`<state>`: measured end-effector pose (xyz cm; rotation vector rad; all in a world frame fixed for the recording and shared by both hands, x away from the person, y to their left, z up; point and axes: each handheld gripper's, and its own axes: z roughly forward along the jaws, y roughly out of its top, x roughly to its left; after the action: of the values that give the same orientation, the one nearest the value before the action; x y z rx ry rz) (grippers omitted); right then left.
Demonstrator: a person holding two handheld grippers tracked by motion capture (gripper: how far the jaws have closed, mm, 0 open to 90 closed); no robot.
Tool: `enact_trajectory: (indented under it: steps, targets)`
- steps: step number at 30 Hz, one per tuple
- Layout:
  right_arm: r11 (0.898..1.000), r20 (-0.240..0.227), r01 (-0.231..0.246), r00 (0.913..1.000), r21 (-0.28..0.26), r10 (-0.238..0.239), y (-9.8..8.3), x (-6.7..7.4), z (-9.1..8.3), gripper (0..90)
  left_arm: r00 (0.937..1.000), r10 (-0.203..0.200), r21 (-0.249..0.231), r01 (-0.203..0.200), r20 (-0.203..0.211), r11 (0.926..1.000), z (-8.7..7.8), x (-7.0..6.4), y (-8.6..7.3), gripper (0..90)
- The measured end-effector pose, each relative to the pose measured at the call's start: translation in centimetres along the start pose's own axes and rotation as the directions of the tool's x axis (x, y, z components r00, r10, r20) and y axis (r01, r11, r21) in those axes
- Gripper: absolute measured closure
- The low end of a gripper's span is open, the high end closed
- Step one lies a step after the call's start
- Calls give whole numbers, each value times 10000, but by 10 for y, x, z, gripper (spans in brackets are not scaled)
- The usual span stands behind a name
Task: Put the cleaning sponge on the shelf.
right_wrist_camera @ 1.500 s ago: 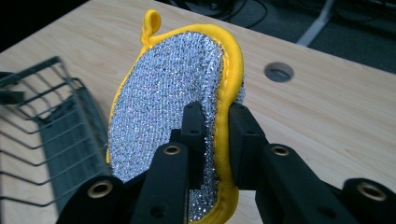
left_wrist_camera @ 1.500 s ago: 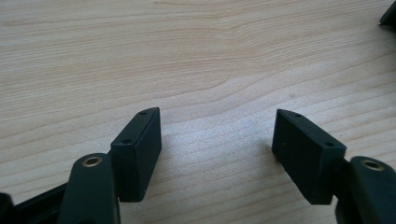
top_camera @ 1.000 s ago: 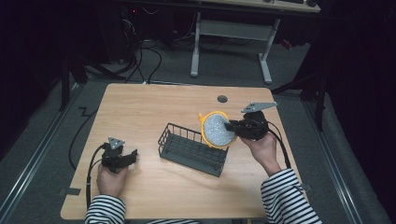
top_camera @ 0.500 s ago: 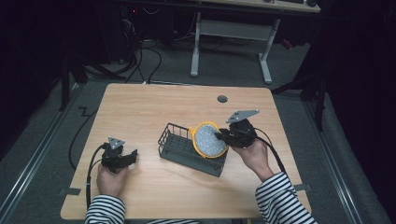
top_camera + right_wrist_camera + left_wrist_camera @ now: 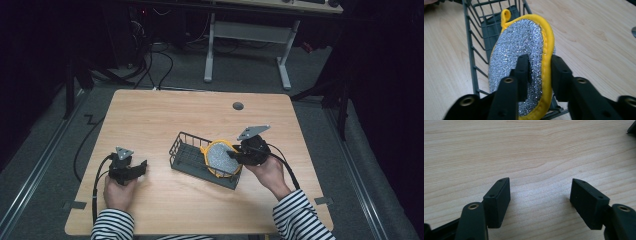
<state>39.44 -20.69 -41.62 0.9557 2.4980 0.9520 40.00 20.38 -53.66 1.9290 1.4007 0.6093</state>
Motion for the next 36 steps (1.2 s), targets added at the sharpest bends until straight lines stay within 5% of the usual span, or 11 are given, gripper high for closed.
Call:
enact_trajectory:
  steps: [6,12,18,21,24,25,28,34,36]
  targets:
    - [9967,345,-258,9990,-771,286,0,-1,-11,483,10000,-5,-1,5,6,10000,0,0,0,333]
    - [9810,557,-1065,9916,-1618,1169,-2,-16,-33,472,10000,-18,-9,18,15,10000,0,0,0,333]
    - [9619,953,-1762,9753,-2092,1994,-14,-33,-57,477,10000,-38,-26,38,17,10000,0,0,0,333]
    - [9498,1040,-2117,9651,-2304,2403,-22,-38,-64,479,10000,-39,-22,39,24,10000,0,0,0,333]
    - [9310,1313,-2604,9447,-2559,3004,-43,-47,-75,486,10000,-40,-27,40,17,10000,0,0,0,333]
    - [9310,1313,-2604,9447,-2559,3004,-43,-47,-75,486,10000,-40,-27,40,17,10000,0,0,0,333]
    - [9072,1335,-3079,9249,-2866,3560,-61,-54,-83,485,10000,-22,-10,22,19,10000,0,0,0,333]
    - [8858,1526,-3526,8992,-3018,4100,-87,-61,-85,486,10000,-19,-9,19,15,10000,0,0,0,333]
    - [8718,1479,-3796,8865,-3097,4385,-97,-63,-84,486,10000,-36,-24,36,13,10000,0,0,0,333]
